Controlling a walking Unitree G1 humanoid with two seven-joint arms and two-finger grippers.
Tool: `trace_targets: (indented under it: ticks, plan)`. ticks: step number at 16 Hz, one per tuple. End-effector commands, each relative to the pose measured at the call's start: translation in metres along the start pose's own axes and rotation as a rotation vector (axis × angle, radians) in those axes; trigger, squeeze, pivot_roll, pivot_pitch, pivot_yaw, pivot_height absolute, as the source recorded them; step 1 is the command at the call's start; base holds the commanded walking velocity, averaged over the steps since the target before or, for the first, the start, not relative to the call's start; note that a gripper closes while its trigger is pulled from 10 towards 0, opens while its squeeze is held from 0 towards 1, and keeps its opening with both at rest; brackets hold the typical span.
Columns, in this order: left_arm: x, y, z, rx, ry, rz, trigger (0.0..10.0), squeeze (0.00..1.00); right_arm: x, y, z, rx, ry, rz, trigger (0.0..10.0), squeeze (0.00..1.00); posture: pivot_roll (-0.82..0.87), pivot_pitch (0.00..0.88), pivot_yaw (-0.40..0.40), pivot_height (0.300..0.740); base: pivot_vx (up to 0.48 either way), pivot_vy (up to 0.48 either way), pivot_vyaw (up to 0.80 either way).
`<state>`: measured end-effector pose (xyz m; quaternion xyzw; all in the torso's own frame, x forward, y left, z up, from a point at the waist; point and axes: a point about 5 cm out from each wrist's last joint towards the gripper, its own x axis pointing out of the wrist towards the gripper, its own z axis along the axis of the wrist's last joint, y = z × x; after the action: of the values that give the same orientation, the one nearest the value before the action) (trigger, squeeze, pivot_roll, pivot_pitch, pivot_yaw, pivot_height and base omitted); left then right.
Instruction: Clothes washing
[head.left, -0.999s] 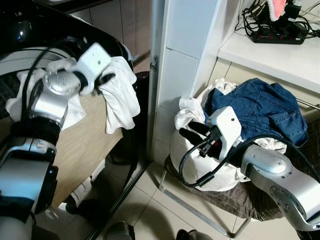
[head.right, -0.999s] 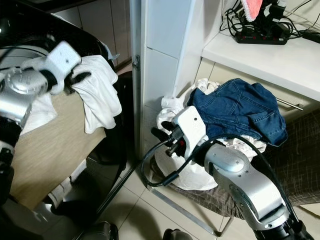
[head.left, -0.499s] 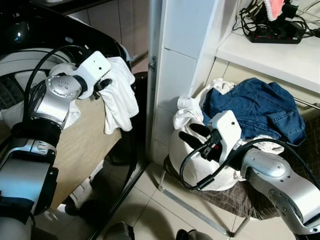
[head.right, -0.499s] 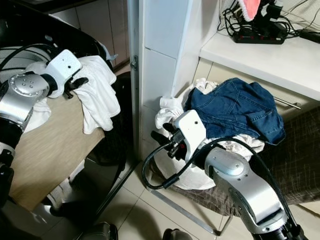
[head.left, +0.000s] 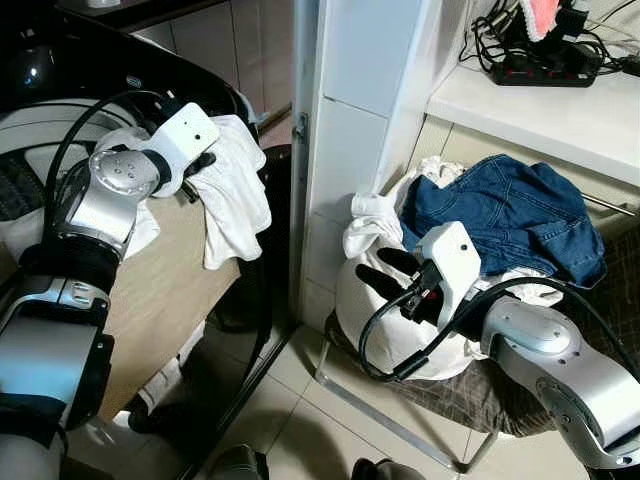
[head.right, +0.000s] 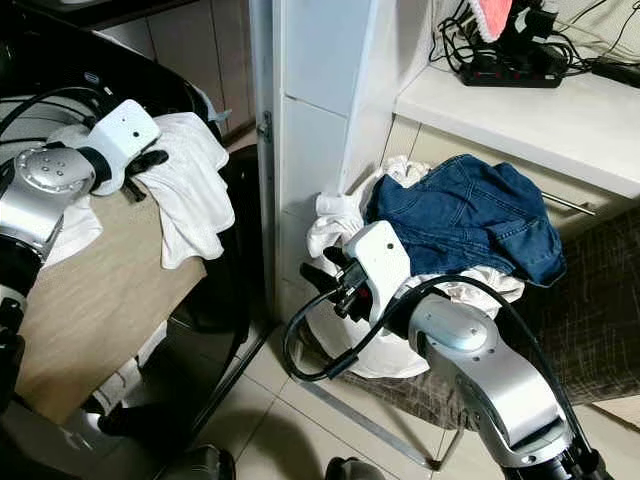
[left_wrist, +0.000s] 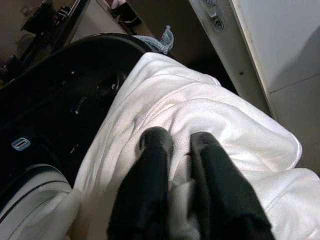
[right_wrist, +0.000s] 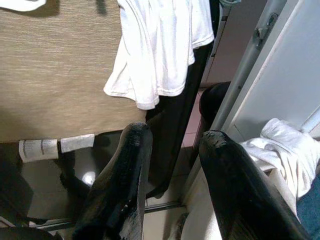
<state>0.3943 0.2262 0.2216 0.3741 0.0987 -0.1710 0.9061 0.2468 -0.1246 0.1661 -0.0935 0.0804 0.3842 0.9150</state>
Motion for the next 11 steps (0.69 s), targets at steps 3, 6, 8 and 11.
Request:
trace_targets:
  ticks: [3,6,8,11]
  plan:
    - [-0.002,0.004,-0.008,-0.014,0.046,0.005,0.0,0.0,-0.001,-0.006,0.001,-0.013,0.005,-0.02,10.0,0.0,-0.09,0.049,-0.024,0.74,0.0,0.0,0.0]
    - [-0.003,0.007,-0.008,-0.024,0.045,0.023,0.0,0.0,-0.001,-0.006,0.0,-0.014,0.007,-0.019,10.0,0.0,-0.08,0.049,-0.025,0.74,0.0,0.0,0.0]
    - [-0.005,0.012,-0.008,-0.032,0.047,0.059,0.0,0.0,-0.001,-0.006,0.0,-0.015,0.008,-0.02,10.0,0.0,-0.08,0.05,-0.023,0.74,0.0,0.0,0.0]
    - [-0.017,0.045,-0.003,-0.01,0.01,0.26,0.0,0.0,-0.001,-0.008,0.002,-0.014,0.0,-0.038,10.0,0.0,-0.09,0.052,-0.019,0.74,0.0,0.0,0.0]
